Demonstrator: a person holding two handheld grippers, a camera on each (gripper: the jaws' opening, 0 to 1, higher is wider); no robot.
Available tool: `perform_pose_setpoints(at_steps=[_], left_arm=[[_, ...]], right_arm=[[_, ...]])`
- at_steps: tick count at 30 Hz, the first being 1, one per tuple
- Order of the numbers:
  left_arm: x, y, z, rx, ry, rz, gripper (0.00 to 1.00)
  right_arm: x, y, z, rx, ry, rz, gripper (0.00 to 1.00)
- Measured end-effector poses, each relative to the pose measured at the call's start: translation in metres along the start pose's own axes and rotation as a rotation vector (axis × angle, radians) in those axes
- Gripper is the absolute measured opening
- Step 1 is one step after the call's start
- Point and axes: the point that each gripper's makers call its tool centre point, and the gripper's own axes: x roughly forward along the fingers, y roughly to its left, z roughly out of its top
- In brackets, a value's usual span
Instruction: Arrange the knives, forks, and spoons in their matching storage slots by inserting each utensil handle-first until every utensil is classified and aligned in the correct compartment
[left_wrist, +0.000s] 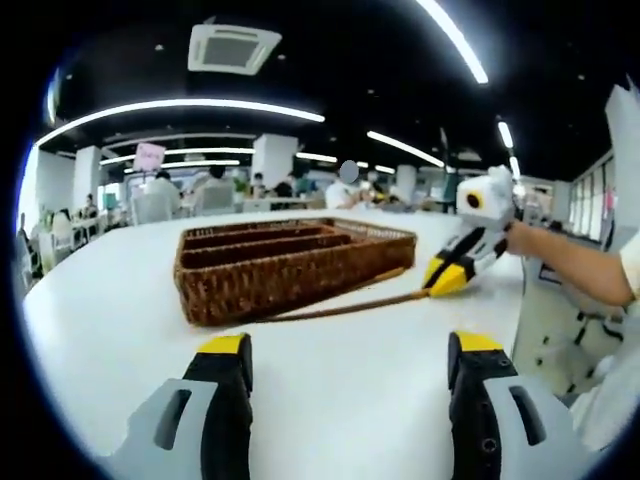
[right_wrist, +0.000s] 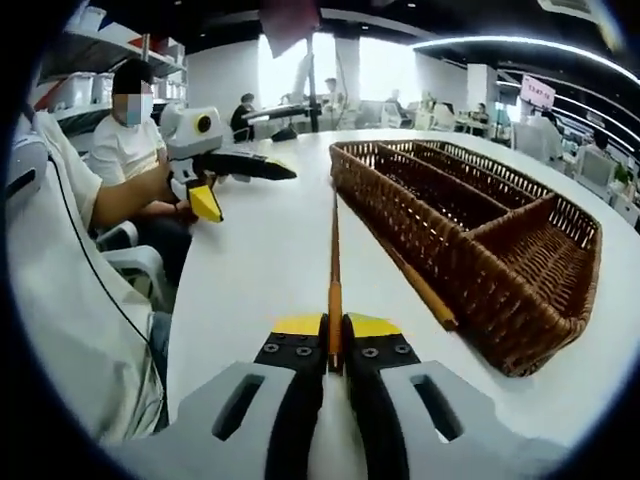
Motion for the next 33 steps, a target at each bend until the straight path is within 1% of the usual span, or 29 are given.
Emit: perform_pose_setpoints(at_steps=[2,3,4,5,6,8,9,10,11,12,13,16,18,19,23,24,25,27,28,30,31,33], left_arm=[[0.001,-0.003,-0.001,0.005,0.008,-0.013,0.8],[0.003,-0.01,-0.002,0.016,0.02,-0.028,0.8],[0.004,-0.014,-0.003,0.039,0.032,-0.047,0.8],[0.005,-0.015,-0.004,0.047,0.039,-0.055,0.78],[0.008,-0.019,-0.003,0.08,0.058,-0.08,0.73],[0.011,-0.023,-0.004,0.095,0.087,-0.106,0.62],[0.015,-0.025,-0.003,0.1,0.102,-0.119,0.55],[0.016,-0.029,-0.003,0.11,0.119,-0.144,0.53],[0.018,-0.03,-0.002,0.116,0.123,-0.151,0.53],[0.022,-0.03,0.004,0.116,0.122,-0.149,0.55],[0.023,-0.031,0.004,0.117,0.129,-0.153,0.55],[0.027,-0.032,0.006,0.151,0.156,-0.166,0.53],[0.029,-0.039,0.003,0.188,0.182,-0.197,0.5],[0.03,-0.042,-0.002,0.213,0.213,-0.211,0.49],[0.033,-0.052,-0.012,0.324,0.276,-0.262,0.39],[0.033,-0.053,-0.014,0.334,0.283,-0.271,0.36],[0.035,-0.059,-0.012,0.322,0.28,-0.298,0.34],[0.036,-0.059,-0.013,0.303,0.297,-0.296,0.3],[0.037,-0.058,-0.013,0.308,0.304,-0.299,0.3],[0.038,-0.059,-0.014,0.318,0.321,-0.318,0.26],[0.039,-0.064,-0.014,0.321,0.327,-0.324,0.24],[0.038,-0.067,-0.015,0.332,0.335,-0.35,0.2]], right_arm=[[-0.001,0.008,0.0,-0.013,-0.006,0.014,0.06],[-0.002,0.014,-0.001,-0.032,-0.009,0.024,0.06],[-0.004,0.019,-0.003,-0.034,-0.007,0.025,0.06],[-0.004,0.023,-0.002,-0.049,-0.019,0.038,0.06],[-0.005,0.027,-0.003,-0.054,-0.023,0.047,0.06],[-0.006,0.03,-0.002,-0.079,-0.022,0.039,0.06],[-0.006,0.034,0.002,-0.1,-0.044,0.037,0.06],[-0.008,0.039,0.008,-0.105,-0.071,0.035,0.06],[-0.009,0.042,0.01,-0.104,-0.079,0.044,0.06],[-0.011,0.044,0.011,-0.108,-0.079,0.043,0.06],[-0.011,0.044,0.011,-0.119,-0.073,0.037,0.06],[-0.013,0.047,0.007,-0.139,-0.034,0.048,0.06],[-0.013,0.051,0.007,-0.152,-0.032,0.068,0.06],[-0.013,0.052,0.009,-0.174,-0.035,0.065,0.06],[-0.014,0.053,0.012,-0.222,-0.03,0.067,0.06],[-0.015,0.053,0.014,-0.223,-0.028,0.067,0.06],[-0.015,0.054,0.014,-0.223,-0.022,0.071,0.06],[-0.015,0.054,0.015,-0.243,-0.02,0.068,0.06],[-0.015,0.054,0.016,-0.241,-0.019,0.07,0.06],[-0.014,0.055,0.017,-0.245,-0.017,0.077,0.06],[-0.014,0.056,0.018,-0.247,-0.017,0.079,0.06],[-0.013,0.056,0.019,-0.256,-0.013,0.078,0.06]])
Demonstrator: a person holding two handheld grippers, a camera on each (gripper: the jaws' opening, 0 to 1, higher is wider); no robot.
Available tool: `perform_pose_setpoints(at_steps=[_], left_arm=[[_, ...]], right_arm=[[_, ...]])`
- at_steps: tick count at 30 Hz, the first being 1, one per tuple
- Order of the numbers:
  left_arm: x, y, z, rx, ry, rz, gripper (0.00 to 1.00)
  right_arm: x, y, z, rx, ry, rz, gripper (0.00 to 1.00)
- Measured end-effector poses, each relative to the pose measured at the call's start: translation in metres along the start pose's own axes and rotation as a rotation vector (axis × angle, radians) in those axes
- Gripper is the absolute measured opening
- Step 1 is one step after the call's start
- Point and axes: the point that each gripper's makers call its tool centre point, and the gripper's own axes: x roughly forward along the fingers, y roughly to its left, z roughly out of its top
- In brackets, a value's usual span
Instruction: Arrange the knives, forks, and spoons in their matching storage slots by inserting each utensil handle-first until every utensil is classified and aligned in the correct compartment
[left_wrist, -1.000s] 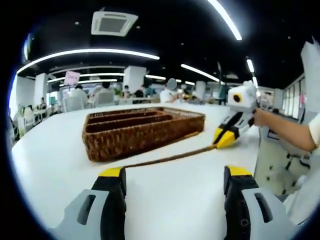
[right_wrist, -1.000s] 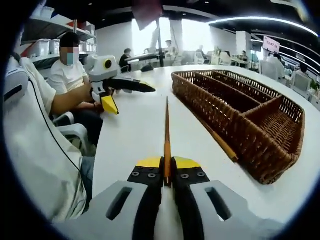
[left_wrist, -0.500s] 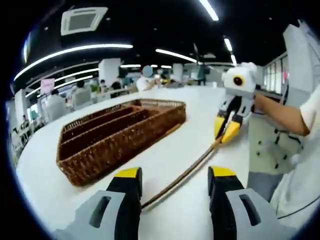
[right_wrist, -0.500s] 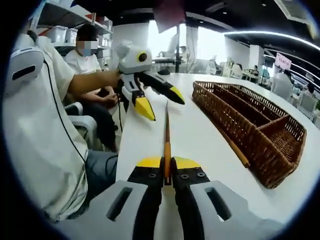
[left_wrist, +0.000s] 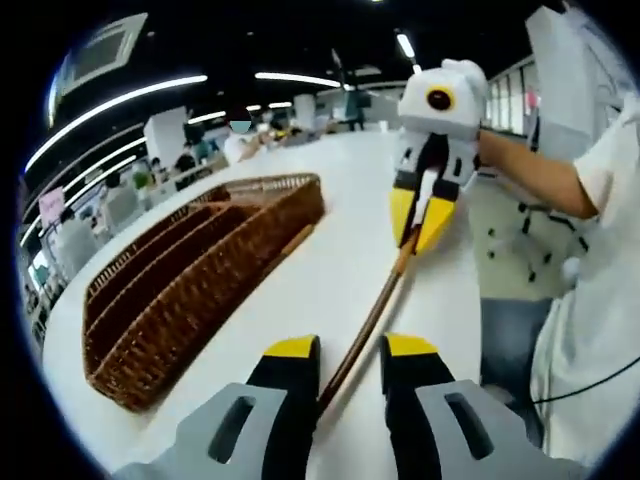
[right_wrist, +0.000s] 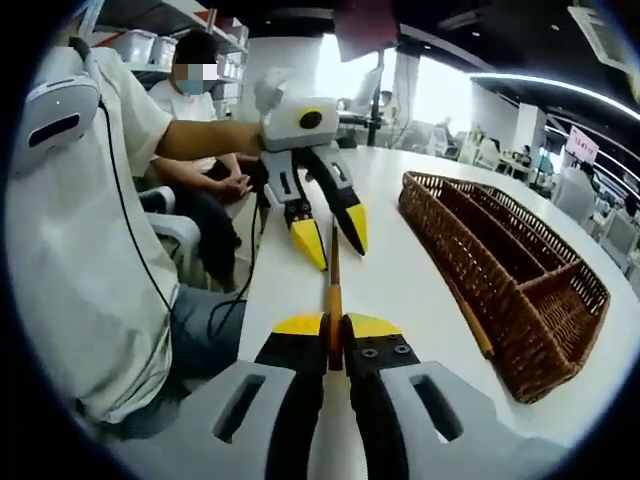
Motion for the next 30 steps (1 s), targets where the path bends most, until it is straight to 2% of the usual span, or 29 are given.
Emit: perform_pose_setpoints(at_steps=[2,8,11,13,21,27,30], left_arm=[[0.001,-0.001,0.0,0.004,0.008,-0.012,0.16],[0.001,-0.004,0.002,0.101,0.024,-0.044,0.11],[0.001,-0.006,0.004,0.243,0.019,-0.063,0.07],[0.0,-0.009,0.004,0.298,0.031,-0.078,0.05],[-0.001,-0.008,0.003,0.266,0.054,-0.105,0.03],[0.001,-0.004,0.003,0.255,0.058,-0.102,0.03],[0.003,-0.017,0.01,0.262,0.05,-0.105,0.03]], right_arm=[[0.0,0.0,0.0,0.0,0.002,0.004,0.06],[0.0,-0.002,-0.002,0.004,0.009,0.002,0.06],[0.0,-0.005,-0.003,-0.006,0.013,-0.011,0.07],[-0.001,-0.007,-0.003,-0.009,0.012,-0.022,0.07],[0.003,-0.015,-0.008,-0.021,0.042,-0.023,0.09],[0.017,-0.013,-0.015,-0.061,0.093,0.029,0.16],[0.023,-0.014,-0.015,-0.077,0.121,0.059,0.15]])
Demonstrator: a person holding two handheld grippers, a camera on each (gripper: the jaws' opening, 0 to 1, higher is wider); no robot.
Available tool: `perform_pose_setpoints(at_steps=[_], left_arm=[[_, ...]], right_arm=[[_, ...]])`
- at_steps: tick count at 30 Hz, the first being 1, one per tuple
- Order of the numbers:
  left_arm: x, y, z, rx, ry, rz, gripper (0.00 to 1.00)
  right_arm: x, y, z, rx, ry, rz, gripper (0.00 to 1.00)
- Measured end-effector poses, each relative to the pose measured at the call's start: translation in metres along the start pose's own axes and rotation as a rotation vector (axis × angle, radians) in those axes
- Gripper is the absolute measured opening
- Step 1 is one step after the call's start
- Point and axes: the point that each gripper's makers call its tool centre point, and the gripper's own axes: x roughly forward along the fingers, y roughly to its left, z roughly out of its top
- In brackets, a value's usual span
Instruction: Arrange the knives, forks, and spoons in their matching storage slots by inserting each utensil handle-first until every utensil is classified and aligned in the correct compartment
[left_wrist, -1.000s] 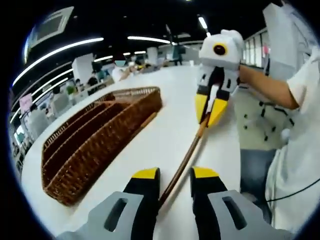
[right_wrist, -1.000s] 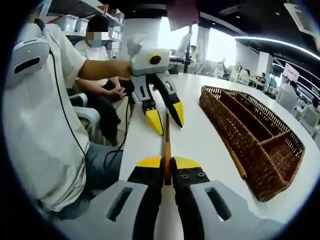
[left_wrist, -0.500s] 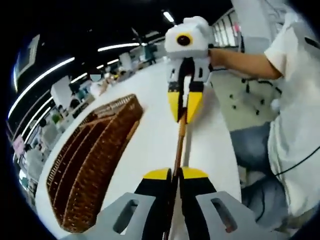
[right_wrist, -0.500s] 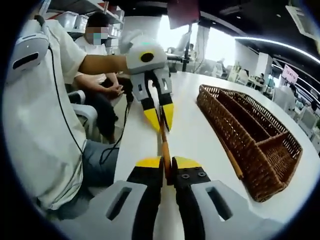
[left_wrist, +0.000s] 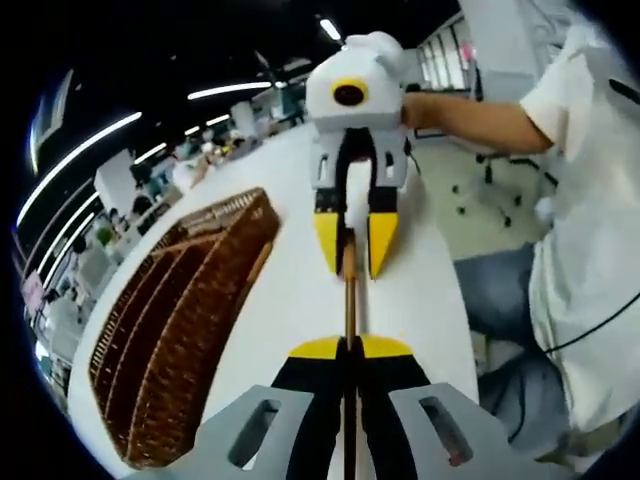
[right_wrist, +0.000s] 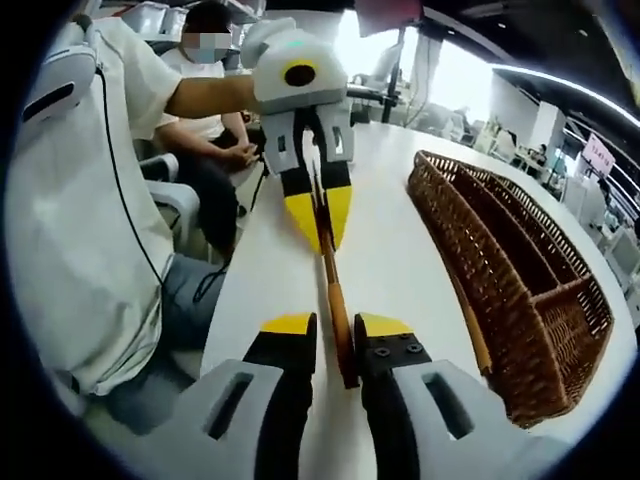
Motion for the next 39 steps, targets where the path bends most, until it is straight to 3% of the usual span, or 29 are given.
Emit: perform_pose_setpoints(at_steps=[4,10,14,16,19,24,25,29,31,34,35,36,39], left_arm=[[0.002,-0.009,0.008,0.013,0.0,0.002,0.03],[0.001,-0.005,0.003,0.057,0.006,-0.005,0.04],[0.007,-0.008,0.005,0.0,-0.02,0.029,0.07],[0.006,-0.006,0.004,-0.017,-0.026,0.027,0.14],[0.001,0.005,0.002,-0.058,-0.041,0.076,0.26],[-0.02,0.028,0.01,-0.128,-0.119,0.174,0.3],[-0.032,0.043,0.003,-0.194,-0.141,0.17,0.3],[-0.049,0.067,-0.004,-0.227,-0.17,0.265,0.36],[-0.061,0.079,-0.007,-0.333,-0.214,0.336,0.5],[-0.07,0.093,-0.019,-0.507,-0.256,0.379,0.79],[-0.071,0.094,-0.021,-0.505,-0.257,0.387,0.82],[-0.078,0.104,-0.024,-0.476,-0.272,0.428,0.82],[-0.086,0.105,-0.032,-0.465,-0.255,0.48,0.81]], right_arm=[[0.002,-0.004,-0.001,0.006,0.028,0.018,0.08],[0.003,0.002,0.001,-0.004,0.039,0.031,0.06],[0.0,0.007,0.0,0.04,0.046,0.039,0.06],[-0.003,0.005,0.001,0.049,0.038,0.034,0.06],[-0.013,0.001,0.006,0.075,0.015,0.022,0.06],[-0.021,-0.004,0.003,0.115,0.024,-0.007,0.06],[-0.025,-0.005,0.0,0.12,0.025,-0.009,0.06],[-0.035,-0.009,-0.001,0.158,0.006,-0.022,0.06],[-0.041,-0.011,-0.003,0.17,0.012,-0.031,0.06],[-0.047,-0.014,-0.004,0.179,0.018,-0.052,0.06],[-0.048,-0.014,-0.004,0.184,0.019,-0.059,0.06],[-0.052,-0.018,-0.005,0.193,0.019,-0.079,0.06],[-0.061,-0.03,-0.008,0.237,0.021,-0.142,0.06]])
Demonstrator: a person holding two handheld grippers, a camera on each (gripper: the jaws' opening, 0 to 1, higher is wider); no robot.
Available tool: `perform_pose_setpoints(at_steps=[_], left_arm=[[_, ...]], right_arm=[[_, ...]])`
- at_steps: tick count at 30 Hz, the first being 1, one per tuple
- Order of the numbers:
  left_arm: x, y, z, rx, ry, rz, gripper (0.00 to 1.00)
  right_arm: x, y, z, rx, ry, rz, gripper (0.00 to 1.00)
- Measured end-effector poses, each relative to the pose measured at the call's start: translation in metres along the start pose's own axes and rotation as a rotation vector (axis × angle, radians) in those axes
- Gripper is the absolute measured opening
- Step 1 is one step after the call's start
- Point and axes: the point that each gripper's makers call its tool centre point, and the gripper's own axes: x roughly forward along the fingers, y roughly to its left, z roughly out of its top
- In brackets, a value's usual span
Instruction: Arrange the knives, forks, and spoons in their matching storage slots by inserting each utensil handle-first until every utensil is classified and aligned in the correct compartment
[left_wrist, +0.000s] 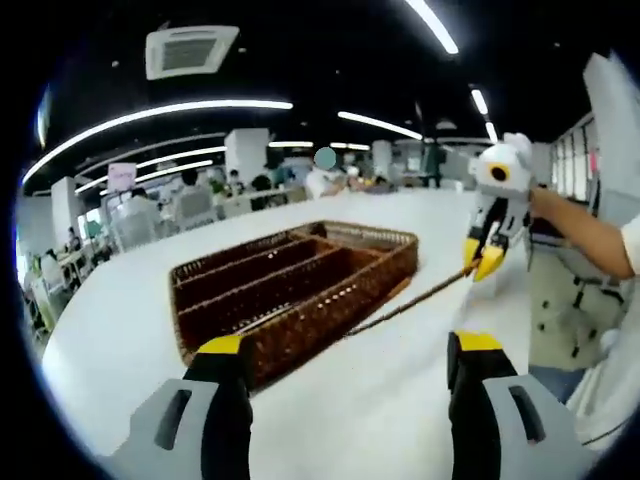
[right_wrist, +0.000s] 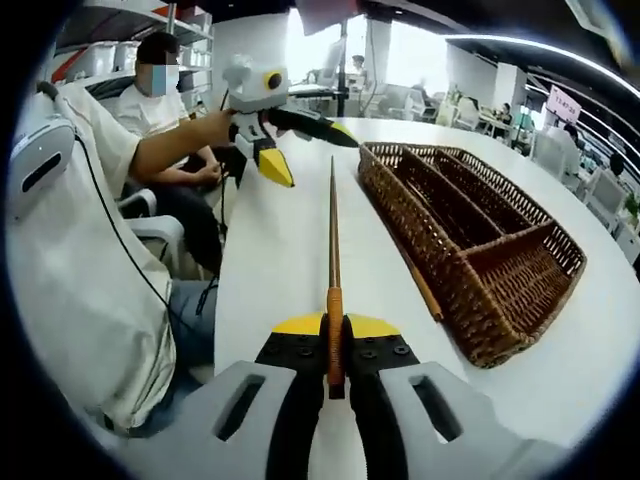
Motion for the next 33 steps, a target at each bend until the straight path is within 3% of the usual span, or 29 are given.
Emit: perform_pose_setpoints(at_steps=[3,7,12,17,23,29,33], left_arm=[[-0.003,0.006,-0.006,-0.026,-0.001,0.035,0.85],[-0.006,-0.004,-0.018,-0.067,-0.007,0.053,0.86],[-0.004,-0.015,-0.024,-0.064,-0.03,0.049,0.9],[-0.004,-0.018,-0.03,-0.062,-0.011,0.061,0.93],[-0.005,-0.028,-0.042,-0.064,0.0,0.078,0.93],[-0.011,-0.041,-0.04,-0.064,-0.018,0.105,0.93],[-0.014,-0.037,-0.039,-0.088,-0.033,0.11,0.93]], right_arm=[[-0.006,-0.01,0.003,0.039,-0.015,-0.044,0.06],[-0.016,-0.021,0.015,0.088,-0.058,-0.091,0.06],[-0.027,-0.038,0.023,0.177,-0.092,-0.135,0.06],[-0.032,-0.049,0.022,0.222,-0.083,-0.195,0.06],[-0.034,-0.073,0.034,0.302,-0.121,-0.274,0.06],[-0.029,-0.093,0.033,0.389,-0.124,-0.335,0.06],[-0.027,-0.111,0.04,0.459,-0.154,-0.41,0.06]])
